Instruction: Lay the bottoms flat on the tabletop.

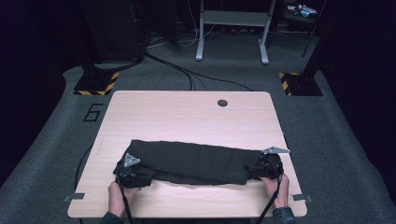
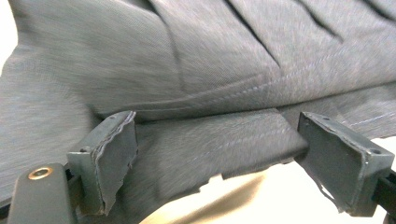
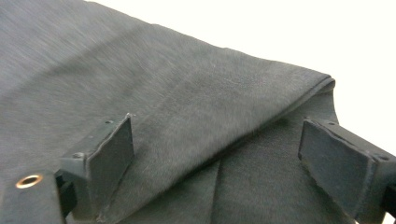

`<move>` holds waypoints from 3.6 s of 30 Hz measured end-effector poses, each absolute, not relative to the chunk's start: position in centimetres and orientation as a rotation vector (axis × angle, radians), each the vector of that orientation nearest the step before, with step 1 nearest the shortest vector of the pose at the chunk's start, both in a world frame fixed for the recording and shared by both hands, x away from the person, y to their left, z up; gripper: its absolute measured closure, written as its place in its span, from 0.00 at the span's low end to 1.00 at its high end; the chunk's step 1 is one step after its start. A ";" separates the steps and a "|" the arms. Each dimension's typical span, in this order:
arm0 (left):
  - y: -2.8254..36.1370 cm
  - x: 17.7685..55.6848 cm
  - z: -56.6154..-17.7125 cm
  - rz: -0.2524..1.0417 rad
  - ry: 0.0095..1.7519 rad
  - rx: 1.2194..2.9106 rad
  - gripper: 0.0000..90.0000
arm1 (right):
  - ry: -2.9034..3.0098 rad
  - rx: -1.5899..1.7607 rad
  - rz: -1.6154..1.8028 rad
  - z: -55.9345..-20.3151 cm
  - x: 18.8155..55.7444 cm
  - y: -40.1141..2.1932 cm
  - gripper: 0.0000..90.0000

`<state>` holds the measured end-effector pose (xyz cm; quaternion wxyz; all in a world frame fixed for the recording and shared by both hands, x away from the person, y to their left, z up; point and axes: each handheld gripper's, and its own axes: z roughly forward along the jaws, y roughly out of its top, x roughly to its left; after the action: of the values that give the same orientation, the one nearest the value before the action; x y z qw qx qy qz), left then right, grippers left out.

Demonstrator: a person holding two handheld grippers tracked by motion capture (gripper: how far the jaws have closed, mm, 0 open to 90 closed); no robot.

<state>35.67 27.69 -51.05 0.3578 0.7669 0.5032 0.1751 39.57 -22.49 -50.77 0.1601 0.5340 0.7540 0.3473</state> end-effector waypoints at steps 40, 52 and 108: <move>30.7 37.6 -50.4 0.518 1.270 1.966 0.91 | 2.167 1.378 1.119 -49.8 32.4 -18.0 0.77; 31.3 37.1 -48.1 0.519 1.221 1.944 0.92 | 2.130 1.321 1.167 -47.7 32.7 -18.6 0.83; 29.8 40.2 -47.2 0.376 1.130 2.164 0.93 | 2.117 1.321 1.116 -44.3 38.6 -19.3 0.87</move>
<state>40.17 29.84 -47.20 0.3294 0.8272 0.4320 0.1436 38.57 -19.30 -44.32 0.2025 0.4733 0.7584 0.3997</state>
